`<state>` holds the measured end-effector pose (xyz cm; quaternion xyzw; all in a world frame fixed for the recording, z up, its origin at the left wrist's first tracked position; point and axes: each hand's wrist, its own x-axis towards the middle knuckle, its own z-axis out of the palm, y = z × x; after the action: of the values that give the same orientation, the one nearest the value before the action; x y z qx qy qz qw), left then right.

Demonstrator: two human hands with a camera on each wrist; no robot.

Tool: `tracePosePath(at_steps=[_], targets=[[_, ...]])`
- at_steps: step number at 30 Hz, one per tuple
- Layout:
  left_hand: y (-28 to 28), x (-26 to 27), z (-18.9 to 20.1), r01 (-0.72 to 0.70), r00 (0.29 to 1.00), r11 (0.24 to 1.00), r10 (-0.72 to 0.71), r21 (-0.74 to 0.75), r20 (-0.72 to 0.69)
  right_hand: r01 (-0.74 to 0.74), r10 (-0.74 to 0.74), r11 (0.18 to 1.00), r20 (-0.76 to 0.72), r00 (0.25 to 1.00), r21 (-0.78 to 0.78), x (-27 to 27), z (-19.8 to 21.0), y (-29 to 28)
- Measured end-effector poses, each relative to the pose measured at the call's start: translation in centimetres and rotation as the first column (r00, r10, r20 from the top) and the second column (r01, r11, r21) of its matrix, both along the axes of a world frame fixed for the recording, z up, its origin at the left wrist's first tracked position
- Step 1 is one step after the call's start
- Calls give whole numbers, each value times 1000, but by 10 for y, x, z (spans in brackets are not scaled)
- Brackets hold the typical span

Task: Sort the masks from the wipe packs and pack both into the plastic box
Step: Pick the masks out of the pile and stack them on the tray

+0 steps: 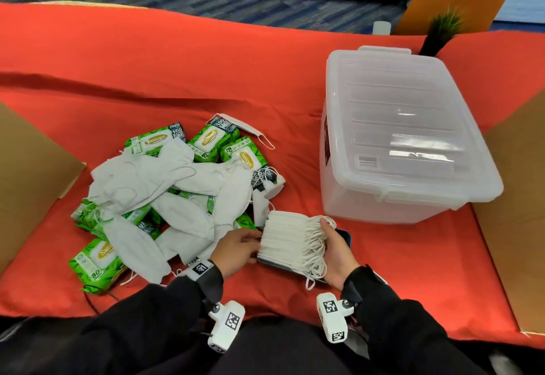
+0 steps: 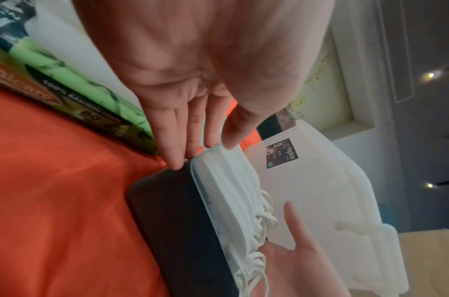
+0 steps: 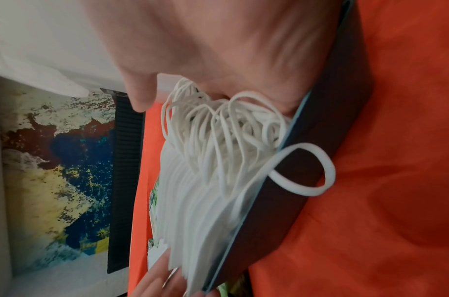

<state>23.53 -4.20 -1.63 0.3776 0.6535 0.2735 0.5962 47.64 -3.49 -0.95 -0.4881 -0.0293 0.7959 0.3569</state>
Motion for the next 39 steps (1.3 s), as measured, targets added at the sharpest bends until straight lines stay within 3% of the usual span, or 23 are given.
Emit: tracePosePath(at_steps=[4, 6, 7, 9, 11, 13, 15, 17, 22, 25, 27, 34, 37, 39], targets=[[6, 6, 4, 58, 997, 998, -58, 10, 46, 22, -22, 1000, 62, 998, 10, 4, 2, 4], [10, 12, 7, 216, 970, 973, -204, 86, -131, 50, -62, 997, 215, 975, 59, 5, -7, 7], [10, 16, 10, 325, 920, 935, -279, 141, -274, 64, -82, 995, 290, 954, 72, 5, -10, 8], [14, 25, 15, 558, 749, 789, -346, 257, -565, 82, -99, 994, 266, 959, 74, 5, -11, 7], [20, 34, 18, 777, 526, 582, -390, 240, -756, 80, -83, 996, 106, 991, 36, 3, -2, 4], [27, 39, 6, 902, 305, 416, -418, 118, -856, 74, -74, 997, -4, 997, 29, 7, -2, 3], [33, 40, -4, 937, 180, 348, -429, 22, -885, 63, -61, 997, -40, 997, 50, 11, -1, 2], [42, 37, -7, 947, 153, 321, -452, 0, -879, 55, -50, 996, -65, 997, 68, 12, 1, 3], [66, 34, 15, 969, 166, 238, -459, 59, -873, 86, -78, 991, -76, 994, 100, 10, 2, 4], [60, 38, 19, 986, 62, 168, -429, -12, -901, 119, -111, 988, -85, 990, 98, 11, -1, 5], [55, 43, 19, 979, 19, 190, -436, -71, -900, 120, -111, 989, -100, 989, 89, 12, -2, 5], [54, 54, 22, 980, 14, 197, -229, -32, -973, 129, -131, 982, 8, 991, 136, 13, -7, 6], [53, 51, 15, 972, 0, 224, -282, -66, -959, 142, -142, 983, -6, 990, 115, 13, -11, 7], [49, 55, 11, 981, 48, 192, -335, -18, -941, 141, -140, 985, -24, 990, 103, 12, -9, 7]])
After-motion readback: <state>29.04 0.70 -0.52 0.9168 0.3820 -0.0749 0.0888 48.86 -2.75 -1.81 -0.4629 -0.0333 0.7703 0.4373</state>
